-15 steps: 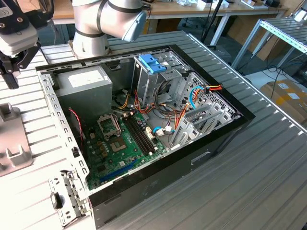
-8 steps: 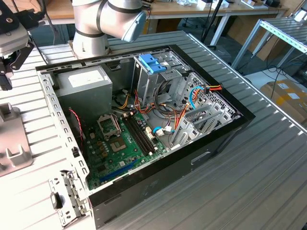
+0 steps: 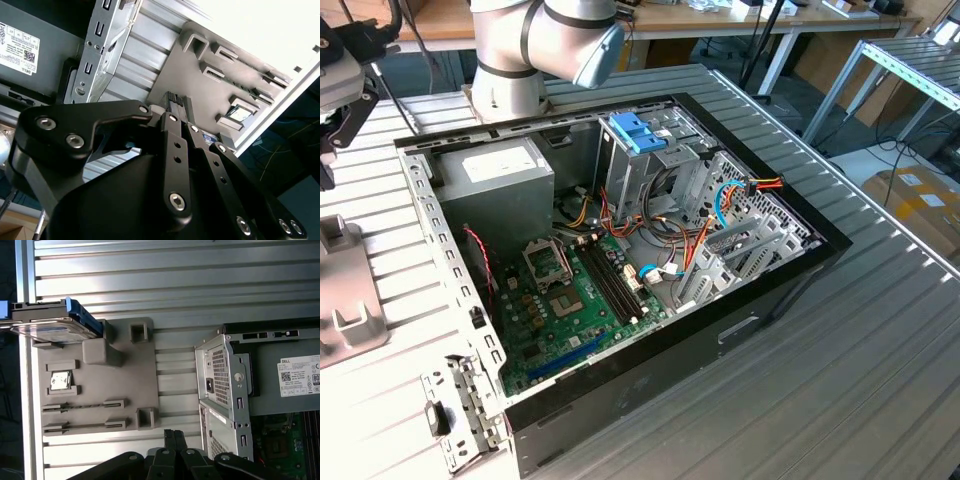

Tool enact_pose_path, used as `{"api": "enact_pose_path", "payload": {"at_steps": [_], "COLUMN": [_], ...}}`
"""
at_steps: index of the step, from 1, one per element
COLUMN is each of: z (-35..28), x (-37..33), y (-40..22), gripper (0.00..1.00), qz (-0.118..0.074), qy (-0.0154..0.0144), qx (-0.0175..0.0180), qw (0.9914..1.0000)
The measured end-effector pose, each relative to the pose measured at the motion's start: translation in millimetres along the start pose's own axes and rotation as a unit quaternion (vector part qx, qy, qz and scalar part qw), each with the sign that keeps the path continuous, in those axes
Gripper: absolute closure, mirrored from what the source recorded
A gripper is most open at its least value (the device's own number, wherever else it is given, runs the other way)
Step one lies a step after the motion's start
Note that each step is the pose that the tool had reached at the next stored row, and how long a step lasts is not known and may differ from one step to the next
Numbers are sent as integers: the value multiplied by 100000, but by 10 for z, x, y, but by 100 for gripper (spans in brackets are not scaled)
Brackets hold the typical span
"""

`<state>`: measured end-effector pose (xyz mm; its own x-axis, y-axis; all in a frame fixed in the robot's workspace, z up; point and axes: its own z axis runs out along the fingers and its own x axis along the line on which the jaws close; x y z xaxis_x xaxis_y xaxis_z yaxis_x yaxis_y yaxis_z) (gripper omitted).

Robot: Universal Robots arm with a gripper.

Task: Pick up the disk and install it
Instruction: 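Reach for the disk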

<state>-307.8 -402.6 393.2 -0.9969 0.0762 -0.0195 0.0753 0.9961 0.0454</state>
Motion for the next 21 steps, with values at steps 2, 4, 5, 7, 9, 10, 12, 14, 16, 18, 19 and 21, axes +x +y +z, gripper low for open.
{"api": "enact_pose_path", "payload": {"at_steps": [2, 4, 5, 7, 9, 10, 12, 14, 16, 18, 19, 21], "z": [0, -1, -1, -2, -2, -3, -3, -3, -4, -4, -4, -5], "x": [25, 50, 60, 82, 106, 116, 138, 160, 183, 208, 221, 248], "y": [-2, -4, -4, -6, -8, -8, -10, -12, -14, -16, -17, -18], "gripper": [89, 89, 89, 89, 89, 89, 89, 89, 89, 89, 89, 89], "qz": [1, 0, 3, 4, 1, 4, 2, 3, 1, 2, 1, 3], "qy": [-2, -3, -3, 3, -4, 0, -2, -1, -3, 0, -2, -1], "qx": [-3, -3, -2, 3, -3, -1, 0, 0, -3, -2, -1, -2], "qw": [100000, 100000, 100000, 100000, 100000, 100000, 100000, 100000, 100000, 100000, 100000, 100000]}}
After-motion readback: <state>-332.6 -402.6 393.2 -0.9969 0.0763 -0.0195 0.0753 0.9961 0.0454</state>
